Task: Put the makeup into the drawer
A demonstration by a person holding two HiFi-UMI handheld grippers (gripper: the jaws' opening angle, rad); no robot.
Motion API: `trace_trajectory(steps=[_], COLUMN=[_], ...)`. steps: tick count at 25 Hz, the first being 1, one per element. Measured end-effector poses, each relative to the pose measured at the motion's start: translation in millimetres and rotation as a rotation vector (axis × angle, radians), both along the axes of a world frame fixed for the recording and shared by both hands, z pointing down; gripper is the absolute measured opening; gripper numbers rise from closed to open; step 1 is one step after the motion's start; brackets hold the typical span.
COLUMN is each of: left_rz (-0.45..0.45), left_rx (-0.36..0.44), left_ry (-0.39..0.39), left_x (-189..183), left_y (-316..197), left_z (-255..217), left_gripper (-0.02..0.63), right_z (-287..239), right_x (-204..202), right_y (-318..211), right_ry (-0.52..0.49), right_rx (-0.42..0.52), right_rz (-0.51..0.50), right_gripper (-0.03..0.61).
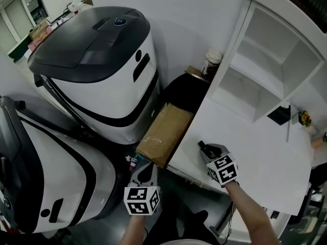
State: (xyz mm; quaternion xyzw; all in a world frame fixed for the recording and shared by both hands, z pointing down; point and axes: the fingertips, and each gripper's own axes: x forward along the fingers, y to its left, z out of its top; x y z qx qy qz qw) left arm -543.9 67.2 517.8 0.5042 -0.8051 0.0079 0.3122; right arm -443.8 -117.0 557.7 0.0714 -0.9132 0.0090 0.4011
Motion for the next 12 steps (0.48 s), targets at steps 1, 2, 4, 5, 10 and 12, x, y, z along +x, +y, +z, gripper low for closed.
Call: trace_trajectory(steps=[1, 2, 4, 5, 10, 12], left_rz=[0.000, 0.000, 0.001, 0.003, 0.022, 0.040], left_rx=[-0.001, -0.001, -0.002, -0.002, 0.003, 0.006], left_ry=[0.000, 0.000, 0.000, -0.001, -0.005, -0.011], left_x=[0.2, 0.7, 1.7, 2.3, 8.7, 12.6], left_y=[0.7, 1.3, 2.4, 3.0, 2.9, -0.1], left_z=[0.0, 0.0, -0.5, -0.9, -3.6, -5.8], left_gripper=[0.003, 0.003, 0.003, 0.003, 0.003, 0.003], right_z=[0.0, 0.3, 0.9, 0.9, -2.9, -10.1], right_x=[0.0, 0.3, 0.8, 0.8, 7.5, 13.1], right_y=[0.3, 0.1, -0.6, -0.5, 2.2, 3.4], right_ry=[0.001, 0.001, 0.001, 0.001, -0.002, -0.025], right_rx=[0.001, 0.002, 0.000, -0.002, 0.002, 0.000], right_rz=[0.001, 0.004, 0.011, 0.015, 0.047, 0.069], right_gripper=[0.104, 0.104, 0.103, 0.103, 0.101, 0.101])
